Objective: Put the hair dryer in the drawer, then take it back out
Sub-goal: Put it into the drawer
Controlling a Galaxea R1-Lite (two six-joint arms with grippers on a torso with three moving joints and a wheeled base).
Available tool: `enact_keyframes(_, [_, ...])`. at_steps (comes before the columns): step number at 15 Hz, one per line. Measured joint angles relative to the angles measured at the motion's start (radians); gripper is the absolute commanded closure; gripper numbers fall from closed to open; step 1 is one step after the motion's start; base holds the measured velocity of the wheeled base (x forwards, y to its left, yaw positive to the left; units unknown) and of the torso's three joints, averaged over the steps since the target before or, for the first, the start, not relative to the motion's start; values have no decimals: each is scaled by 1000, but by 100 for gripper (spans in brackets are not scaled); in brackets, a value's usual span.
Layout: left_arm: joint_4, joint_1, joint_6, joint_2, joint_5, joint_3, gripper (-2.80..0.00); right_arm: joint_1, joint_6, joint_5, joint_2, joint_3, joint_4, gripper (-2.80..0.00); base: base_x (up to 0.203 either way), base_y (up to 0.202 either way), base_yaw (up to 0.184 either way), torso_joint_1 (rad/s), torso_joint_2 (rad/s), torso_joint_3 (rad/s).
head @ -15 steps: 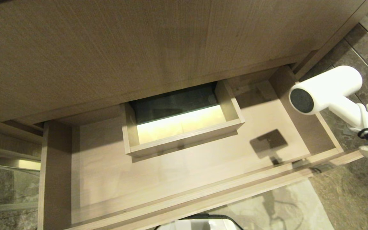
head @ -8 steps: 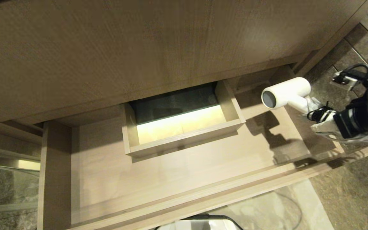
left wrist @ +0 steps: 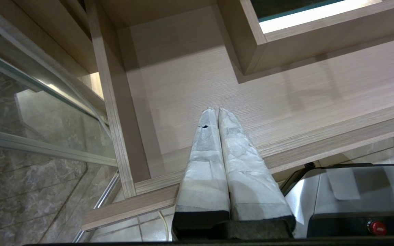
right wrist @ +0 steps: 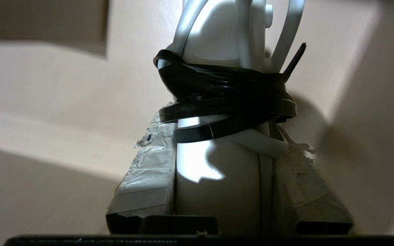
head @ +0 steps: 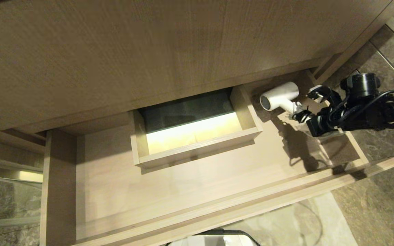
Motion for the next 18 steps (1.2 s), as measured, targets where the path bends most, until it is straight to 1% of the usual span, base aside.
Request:
enact_keyframes(2, [0,0,0,0,0,0,0,6,-8,52,54,0,-126,0,0,0,0,0,0,0])
enact_keyframes(5, [0,0,0,0,0,0,0,8,-10,63,115,10,-301,0,0,0,0,0,0,0])
enact_keyframes(6, [0,0,0,0,0,0,0,6,-13,63,134,12,-353,-280,0,0,0,0,0,0])
enact_keyframes(8, [0,0,0,0,0,0,0,6,-18,58,169,19,-447,-280,0,0,0,0,0,0])
enact_keyframes(10, [-1,0,0,0,0,0,0,3,-21,54,192,36,-508,-280,0,0,0,0,0,0])
enact_keyframes(14, [0,0,0,0,0,0,0,3,-23,55,193,50,-493,-280,0,0,0,0,0,0])
enact_keyframes(16, [0,0,0,0,0,0,0,1,-17,59,157,60,-492,-280,0,0,0,0,0,0])
enact_keyframes(18, [0,0,0,0,0,0,0,-10,-16,60,96,99,-466,-280,0,0,0,0,0,0])
